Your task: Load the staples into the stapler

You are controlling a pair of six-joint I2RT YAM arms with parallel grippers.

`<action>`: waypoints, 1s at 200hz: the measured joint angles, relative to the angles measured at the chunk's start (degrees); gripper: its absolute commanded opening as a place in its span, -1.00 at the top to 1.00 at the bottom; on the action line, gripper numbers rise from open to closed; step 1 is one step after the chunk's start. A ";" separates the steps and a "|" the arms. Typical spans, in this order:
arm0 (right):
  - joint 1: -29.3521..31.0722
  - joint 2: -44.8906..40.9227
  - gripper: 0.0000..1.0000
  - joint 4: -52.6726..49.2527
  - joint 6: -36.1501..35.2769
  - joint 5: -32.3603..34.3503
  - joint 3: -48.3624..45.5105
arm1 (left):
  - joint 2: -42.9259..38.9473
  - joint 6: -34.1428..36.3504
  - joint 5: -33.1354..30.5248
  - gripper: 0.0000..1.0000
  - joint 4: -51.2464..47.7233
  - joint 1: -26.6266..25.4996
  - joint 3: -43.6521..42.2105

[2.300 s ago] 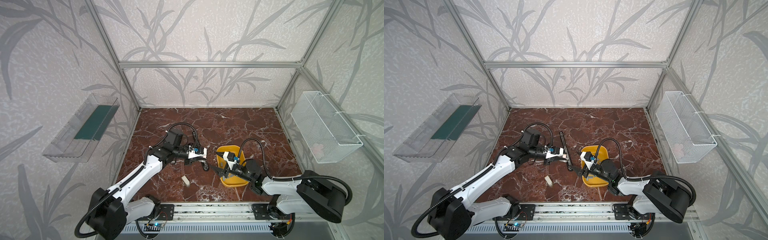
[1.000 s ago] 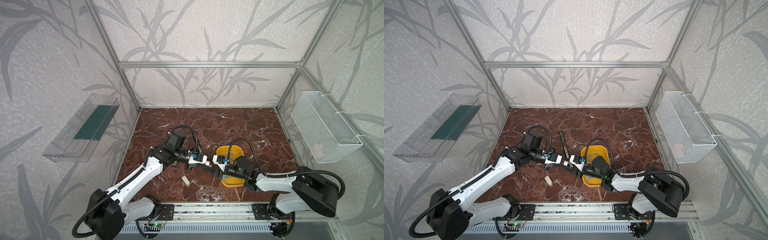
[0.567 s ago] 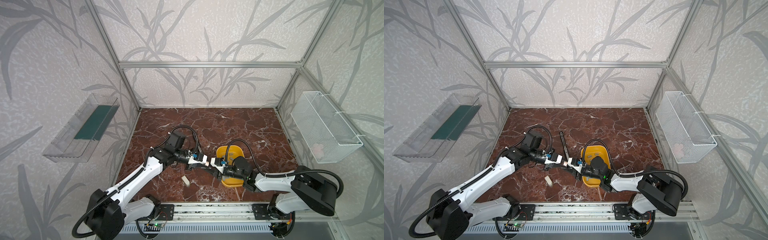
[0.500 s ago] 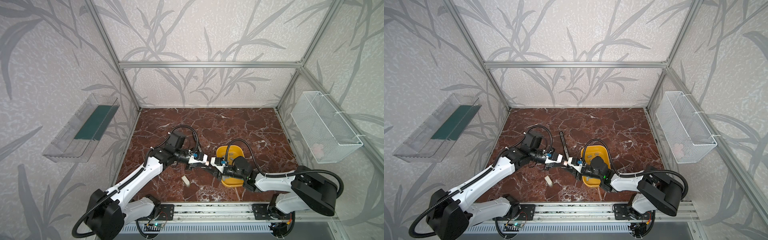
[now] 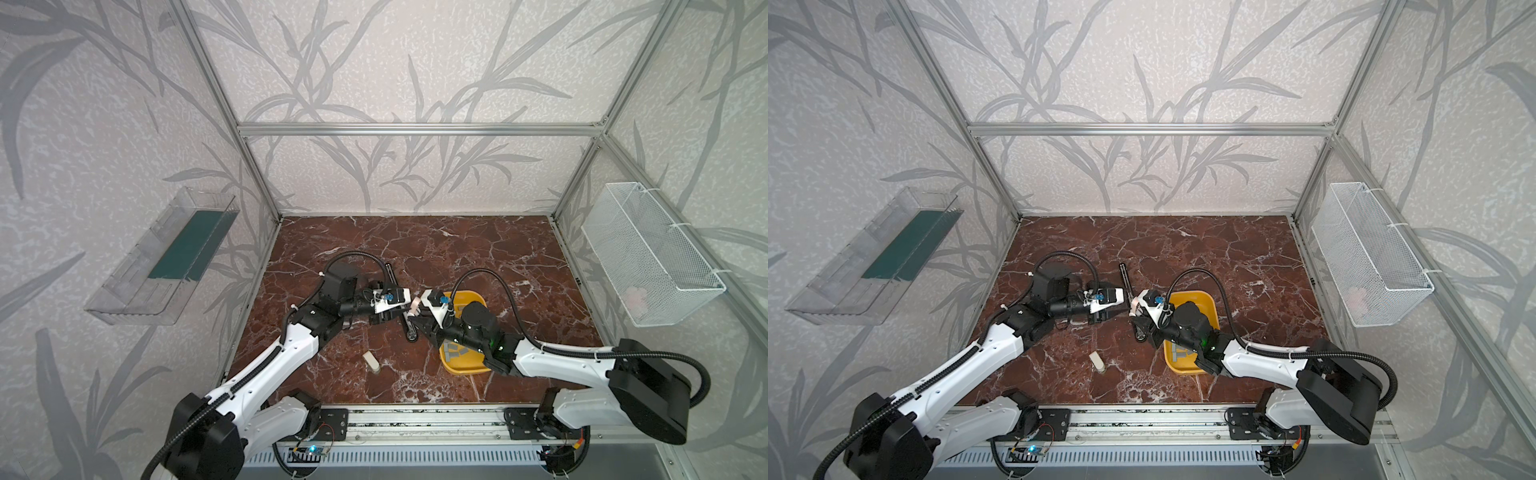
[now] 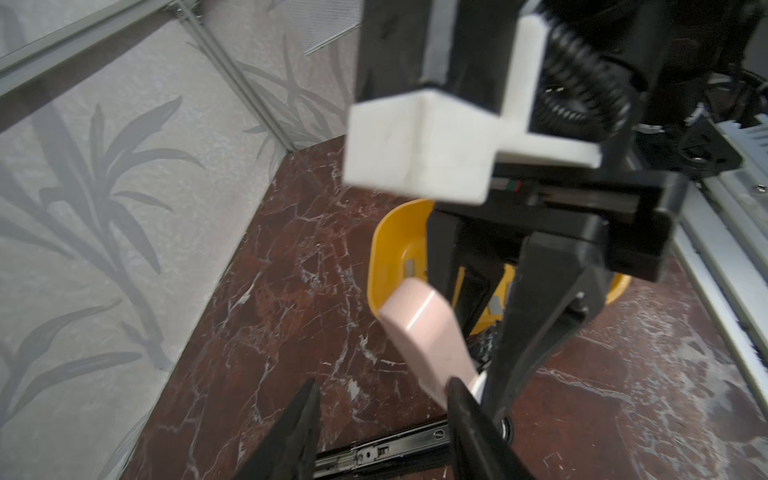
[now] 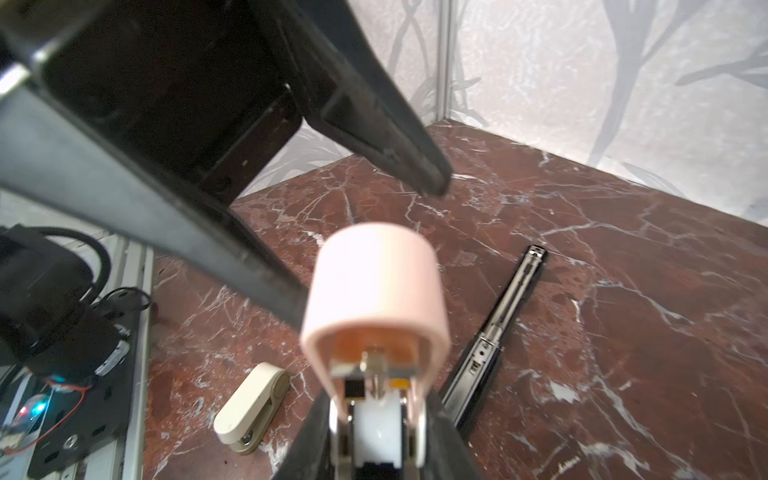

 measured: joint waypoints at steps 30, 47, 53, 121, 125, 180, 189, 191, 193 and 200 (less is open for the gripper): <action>1.14 -0.61 1.00 -5.75 1.53 4.20 1.95 | -1.03 -3.32 -5.95 -0.12 5.60 2.91 -2.16; 2.89 0.13 1.00 -12.02 2.29 8.24 6.16 | -1.53 -5.33 -8.11 -0.14 8.59 4.33 -3.17; 3.91 0.70 1.00 -13.90 2.78 10.14 7.98 | -1.62 -6.05 -8.83 -0.15 9.70 4.81 -3.48; 11.65 14.95 1.00 -31.67 12.17 25.57 24.11 | -1.49 -10.73 -26.14 -0.21 15.19 10.03 -4.11; 11.65 16.04 1.00 -32.57 12.83 25.57 24.70 | -1.46 -10.86 -27.12 -0.22 15.19 10.21 -4.11; 11.63 27.47 1.00 -43.56 20.22 23.52 32.20 | -1.09 -11.32 -29.55 -0.21 14.93 10.95 -4.11; 11.63 28.52 1.00 -44.41 20.90 22.82 32.98 | -1.11 -11.30 -29.49 -0.21 14.93 10.95 -4.11; 11.63 28.63 1.00 -44.48 20.94 22.71 33.09 | -1.11 -11.30 -29.44 -0.21 14.95 10.95 -4.11; 11.65 28.83 1.00 -44.68 21.07 22.51 33.22 | -1.11 -11.32 -29.42 -0.21 14.95 10.95 -4.11; 11.65 29.24 1.00 -45.22 21.44 22.01 33.62 | -1.11 -11.30 -29.29 -0.21 14.95 10.95 -4.11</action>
